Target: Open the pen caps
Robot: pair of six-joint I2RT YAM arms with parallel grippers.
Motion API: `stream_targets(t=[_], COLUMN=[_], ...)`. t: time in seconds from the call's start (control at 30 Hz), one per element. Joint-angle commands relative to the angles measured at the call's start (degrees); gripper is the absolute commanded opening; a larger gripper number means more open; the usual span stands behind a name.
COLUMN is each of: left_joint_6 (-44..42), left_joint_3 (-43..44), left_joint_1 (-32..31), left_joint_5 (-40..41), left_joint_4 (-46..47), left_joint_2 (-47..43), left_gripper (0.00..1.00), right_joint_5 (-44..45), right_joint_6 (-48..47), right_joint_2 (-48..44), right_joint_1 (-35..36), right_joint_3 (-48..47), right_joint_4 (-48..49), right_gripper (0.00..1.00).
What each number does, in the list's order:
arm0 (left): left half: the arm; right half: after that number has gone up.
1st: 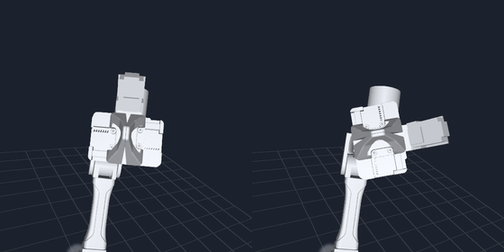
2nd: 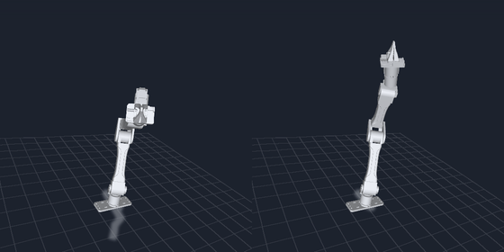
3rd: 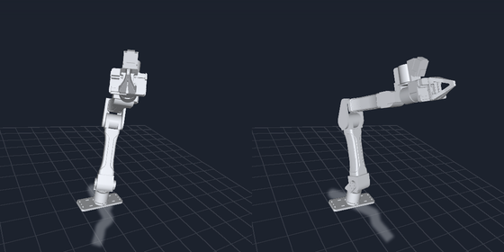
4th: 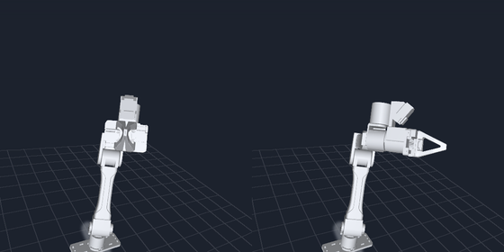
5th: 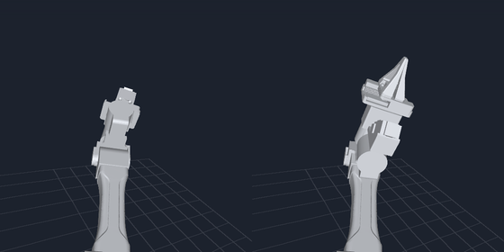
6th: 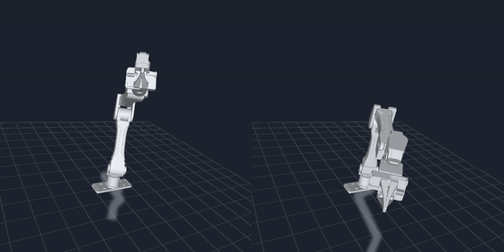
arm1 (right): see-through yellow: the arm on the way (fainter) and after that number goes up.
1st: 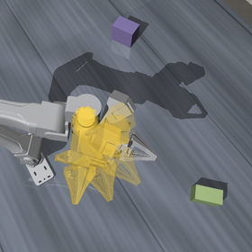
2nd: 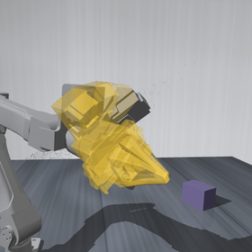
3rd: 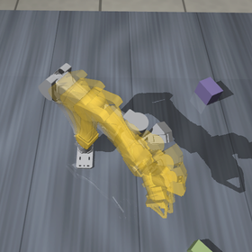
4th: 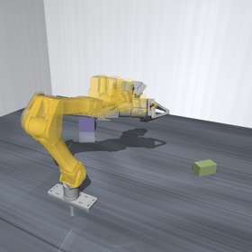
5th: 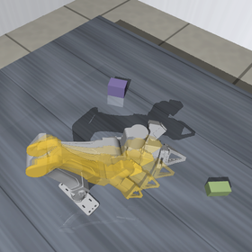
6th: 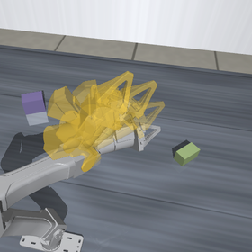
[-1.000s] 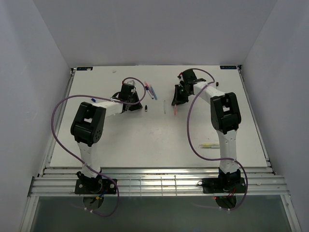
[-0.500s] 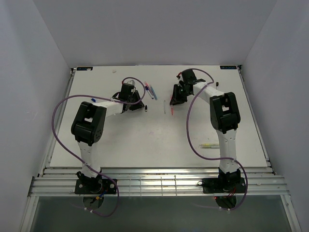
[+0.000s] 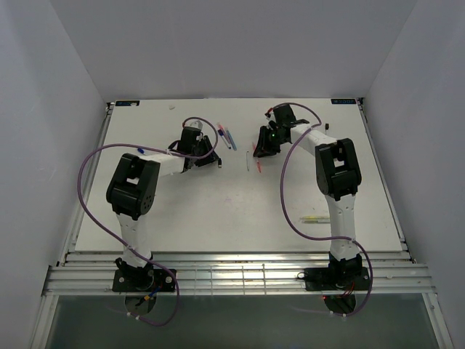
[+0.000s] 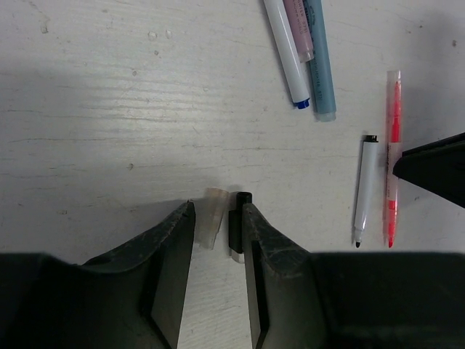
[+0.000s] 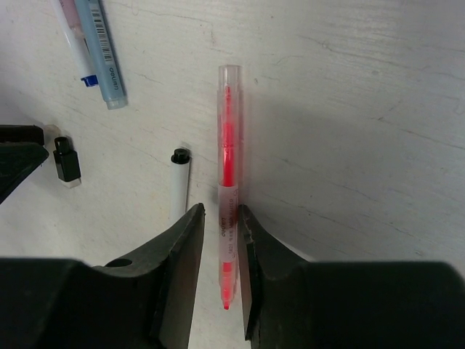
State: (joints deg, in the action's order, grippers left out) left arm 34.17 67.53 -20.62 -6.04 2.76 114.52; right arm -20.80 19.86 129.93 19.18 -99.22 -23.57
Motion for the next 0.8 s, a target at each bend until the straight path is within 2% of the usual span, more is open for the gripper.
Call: stream_targets(t=[0.0,0.23,0.5,0.77], left_joint_6=[0.19,0.98,0.46,0.19], left_joint_3=[-2.66,-4.16,-3.90,-4.07], left_joint_1=[0.41,0.49,1.11,1.46], left_joint_5=[-0.37,0.77,1.39,1.30], left_joint_4=[-3.21,-3.29,-3.38,-3.64], left_joint_2=[-1.05,-3.25,-5.18,-5.36], left_gripper=[0.45,0.51,0.56,0.57], right_joint_5=[-1.96,-9.52,-6.46,-4.96], right_joint_6=[0.44,2.12,1.85,1.41], right_joint_2=[0.77,-0.82,-5.65,-10.66], right_joint_1=[-0.20,-0.20,-0.28,-0.37], right_joint_3=[1.66,5.09,7.81,10.53], right_joint_4=[1.86,6.87,8.28,8.98], right_gripper=[0.31,0.31,0.31,0.32])
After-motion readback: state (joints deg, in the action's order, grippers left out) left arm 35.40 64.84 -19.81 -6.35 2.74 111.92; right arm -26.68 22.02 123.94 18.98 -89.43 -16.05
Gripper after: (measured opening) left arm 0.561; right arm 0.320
